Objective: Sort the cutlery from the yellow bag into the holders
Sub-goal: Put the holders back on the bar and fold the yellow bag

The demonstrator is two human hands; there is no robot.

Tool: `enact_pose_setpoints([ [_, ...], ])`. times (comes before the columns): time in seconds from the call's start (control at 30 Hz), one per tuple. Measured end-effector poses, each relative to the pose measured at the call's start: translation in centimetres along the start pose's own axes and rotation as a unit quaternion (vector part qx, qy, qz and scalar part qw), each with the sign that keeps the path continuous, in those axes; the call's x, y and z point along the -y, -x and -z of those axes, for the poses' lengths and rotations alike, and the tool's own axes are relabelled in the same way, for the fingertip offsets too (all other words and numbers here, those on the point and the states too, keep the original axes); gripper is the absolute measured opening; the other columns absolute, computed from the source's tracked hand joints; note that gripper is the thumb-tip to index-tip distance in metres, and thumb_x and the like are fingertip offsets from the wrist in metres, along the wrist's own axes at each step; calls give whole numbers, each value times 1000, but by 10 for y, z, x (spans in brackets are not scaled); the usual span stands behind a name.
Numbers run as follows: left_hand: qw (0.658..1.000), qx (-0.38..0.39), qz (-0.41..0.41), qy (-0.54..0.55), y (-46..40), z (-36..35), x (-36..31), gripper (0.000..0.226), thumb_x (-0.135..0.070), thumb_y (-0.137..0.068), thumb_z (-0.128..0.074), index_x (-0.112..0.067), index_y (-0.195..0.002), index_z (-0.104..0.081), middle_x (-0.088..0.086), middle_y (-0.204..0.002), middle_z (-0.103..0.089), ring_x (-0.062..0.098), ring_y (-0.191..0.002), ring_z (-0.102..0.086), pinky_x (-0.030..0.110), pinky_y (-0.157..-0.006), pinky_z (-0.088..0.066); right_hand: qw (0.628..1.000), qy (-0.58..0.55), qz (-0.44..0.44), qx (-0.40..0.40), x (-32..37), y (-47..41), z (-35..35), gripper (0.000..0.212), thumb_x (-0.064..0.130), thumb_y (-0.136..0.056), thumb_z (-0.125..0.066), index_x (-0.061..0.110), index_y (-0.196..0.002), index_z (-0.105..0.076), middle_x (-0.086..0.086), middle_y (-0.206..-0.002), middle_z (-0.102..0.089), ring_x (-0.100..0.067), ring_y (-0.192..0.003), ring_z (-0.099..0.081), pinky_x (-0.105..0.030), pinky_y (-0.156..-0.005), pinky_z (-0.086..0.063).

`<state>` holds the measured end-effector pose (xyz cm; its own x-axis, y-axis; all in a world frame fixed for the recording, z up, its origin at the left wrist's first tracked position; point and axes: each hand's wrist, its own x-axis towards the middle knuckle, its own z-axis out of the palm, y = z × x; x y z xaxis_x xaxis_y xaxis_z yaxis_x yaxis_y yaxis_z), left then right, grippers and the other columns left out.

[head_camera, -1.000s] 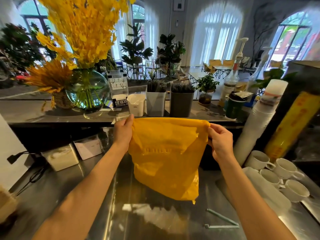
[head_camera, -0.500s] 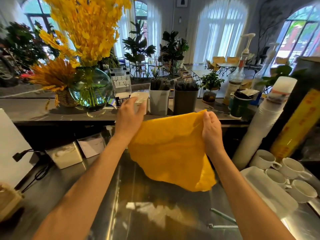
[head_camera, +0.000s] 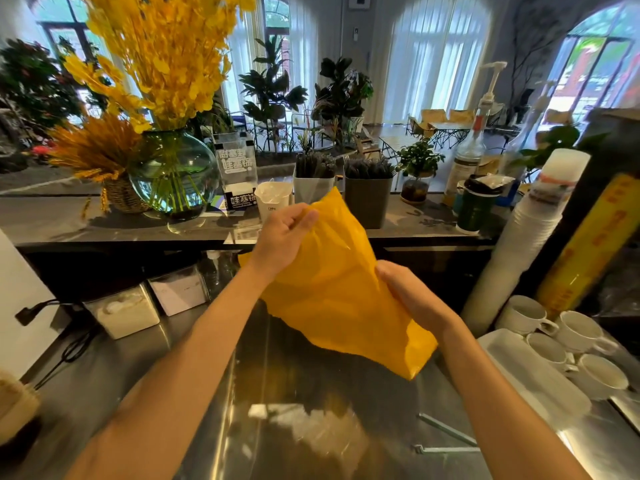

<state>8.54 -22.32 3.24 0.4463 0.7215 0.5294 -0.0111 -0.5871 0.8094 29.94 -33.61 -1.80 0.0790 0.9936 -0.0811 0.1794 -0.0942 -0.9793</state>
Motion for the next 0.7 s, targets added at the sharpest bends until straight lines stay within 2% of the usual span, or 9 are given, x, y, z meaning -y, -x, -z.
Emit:
enact_pose_setpoints([
  [0.07, 999, -29, 40, 16, -1, 13, 9, 24, -37, -103, -50, -33, -89, -69, 2, -76, -67, 19, -74, -62, 34, -71, -51, 999, 9, 30, -24, -17, 4, 2, 24, 33, -95, -60, 16, -109, -70, -2, -101, -74, -20, -93, -72, -32, -79, -57],
  [0.1, 997, -40, 57, 19, 0, 18, 12, 24, -28, -104, -48, -29, -94, -70, 3, -82, -70, 16, -80, -65, 33, -77, -53, 998, -12, 43, -54, -21, 7, 2, 18, 26, -95, -64, 11, -103, -71, -4, -95, -75, -22, -88, -72, -29, -74, -58],
  [0.2, 995, -46, 86, -15, 4, 29, 25, 27, -18, -105, -47, -18, -93, -71, 1, -76, -68, 12, -71, -63, 32, -71, -49, 988, -28, 78, -127, -20, 11, 5, 17, 20, -94, -66, 5, -95, -73, -9, -87, -75, -24, -79, -72, -28, -68, -60],
  [0.33, 992, 1, 115, 48, 8, 33, 21, 19, -17, -103, -47, -15, -103, -66, 2, -91, -69, 10, -81, -66, 23, -72, -53, 983, 53, 114, -132, -8, 10, 10, 24, 25, -98, -58, 12, -90, -77, -3, -82, -76, -20, -77, -73, -26, -70, -59],
  [0.43, 992, 18, 123, -2, 2, 31, 9, 36, -46, -93, -52, -16, -75, -52, 1, -68, -47, 6, -59, -48, 20, -58, -40, 982, 118, 119, -88, 3, 11, 11, 34, 34, -98, -52, 11, -90, -77, -6, -77, -74, -20, -72, -70, -20, -65, -55],
  [0.53, 988, -44, 122, -88, -7, 40, 14, 54, -50, -94, -58, -20, -55, -37, 4, -54, -28, 15, -48, -28, 31, -54, -26, 982, 129, 110, -88, 8, 11, 14, 47, 49, -90, -49, 9, -93, -75, -13, -83, -71, -25, -74, -67, -24, -66, -51],
  [0.57, 984, -68, 122, -111, -7, 43, 16, 56, -46, -96, -59, -18, -52, -39, 4, -52, -26, 16, -48, -26, 32, -54, -26, 982, 128, 111, -83, 8, 11, 15, 43, 52, -92, -50, 16, -97, -74, -8, -86, -70, -20, -77, -67, -22, -68, -51],
  [0.63, 977, -129, 132, -109, -7, 50, 22, 57, -41, -99, -57, -7, -54, -49, -1, -48, -26, 15, -47, -27, 31, -55, -30, 979, 169, 103, -42, 7, 14, 18, 31, 54, -91, -61, 37, -117, -63, 13, -106, -65, -7, -95, -63, -19, -76, -51],
  [0.7, 968, -194, 136, -80, -6, 58, 24, 60, -40, -100, -56, -9, -52, -40, -4, -47, -26, 15, -46, -25, 30, -56, -31, 971, 225, 77, 2, 8, 16, 19, 50, 47, -84, -75, 47, -126, -47, 25, -119, -51, -3, -108, -54, -18, -82, -46],
])
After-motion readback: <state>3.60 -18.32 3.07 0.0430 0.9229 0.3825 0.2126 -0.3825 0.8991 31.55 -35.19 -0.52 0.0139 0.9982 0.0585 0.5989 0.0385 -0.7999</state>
